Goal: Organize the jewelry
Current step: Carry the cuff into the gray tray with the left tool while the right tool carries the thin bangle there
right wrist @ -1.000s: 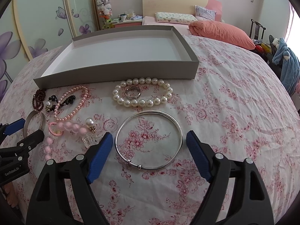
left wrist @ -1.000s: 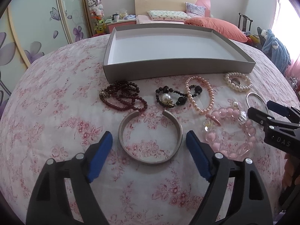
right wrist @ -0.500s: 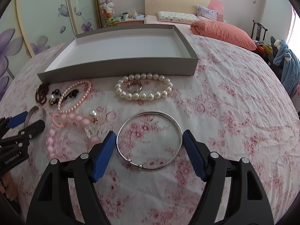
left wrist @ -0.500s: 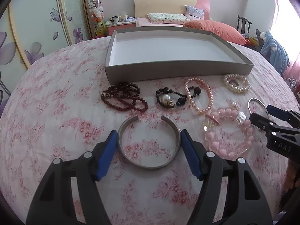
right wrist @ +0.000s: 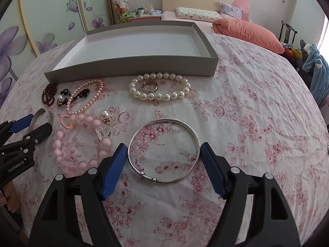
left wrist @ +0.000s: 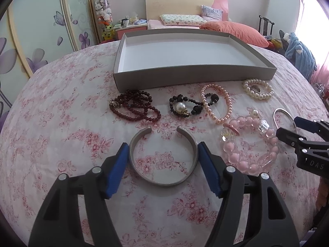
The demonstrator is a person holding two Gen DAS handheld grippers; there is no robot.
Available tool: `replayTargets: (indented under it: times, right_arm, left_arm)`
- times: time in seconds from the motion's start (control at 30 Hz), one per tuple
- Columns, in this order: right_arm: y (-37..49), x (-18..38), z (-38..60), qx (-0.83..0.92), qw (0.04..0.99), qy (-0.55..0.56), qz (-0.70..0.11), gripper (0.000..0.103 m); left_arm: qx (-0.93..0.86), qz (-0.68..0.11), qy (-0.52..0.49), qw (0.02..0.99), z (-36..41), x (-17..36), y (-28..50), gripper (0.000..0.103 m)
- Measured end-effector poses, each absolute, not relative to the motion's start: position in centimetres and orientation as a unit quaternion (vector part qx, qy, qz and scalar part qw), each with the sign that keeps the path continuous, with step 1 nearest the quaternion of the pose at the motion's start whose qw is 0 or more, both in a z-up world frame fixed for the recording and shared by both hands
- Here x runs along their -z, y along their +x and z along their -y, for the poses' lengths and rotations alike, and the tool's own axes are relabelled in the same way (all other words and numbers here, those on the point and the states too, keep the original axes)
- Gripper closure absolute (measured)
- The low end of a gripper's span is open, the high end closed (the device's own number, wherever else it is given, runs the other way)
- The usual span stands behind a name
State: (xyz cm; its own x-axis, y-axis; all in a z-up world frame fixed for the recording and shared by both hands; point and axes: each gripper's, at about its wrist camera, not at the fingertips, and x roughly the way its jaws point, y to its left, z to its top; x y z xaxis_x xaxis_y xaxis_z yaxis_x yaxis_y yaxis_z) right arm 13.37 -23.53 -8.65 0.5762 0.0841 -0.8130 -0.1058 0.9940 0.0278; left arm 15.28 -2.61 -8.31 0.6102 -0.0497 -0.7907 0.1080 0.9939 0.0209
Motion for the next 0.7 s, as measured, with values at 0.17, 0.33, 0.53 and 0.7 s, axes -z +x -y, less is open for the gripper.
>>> replayTargets:
  times: [0.17, 0.33, 0.53, 0.7]
  right_arm:
    - [12.4, 8.6, 23.5, -0.065, 0.898, 0.009, -0.435, 0.031]
    - [11.8, 7.5, 23.6, -0.066, 0.913, 0.015, -0.403, 0.031]
    - [11.5, 5.4, 23.8, -0.063, 0.933, 0.023, -0.353, 0.031]
    - [11.5, 2.9, 23.5, -0.061, 0.954, 0.024, -0.293, 0.031]
  left_arm:
    - [0.047, -0.427, 0.022, 0.903, 2.1, 7.9, 14.6, 0.037]
    - [0.047, -0.405, 0.015, 0.913, 1.6, 7.1, 13.9, 0.037]
    - [0.048, -0.375, 0.006, 0.926, 1.5, 5.8, 13.1, 0.037]
    - [0.049, -0.345, 0.006, 0.937, 1.8, 3.8, 12.8, 0.037]
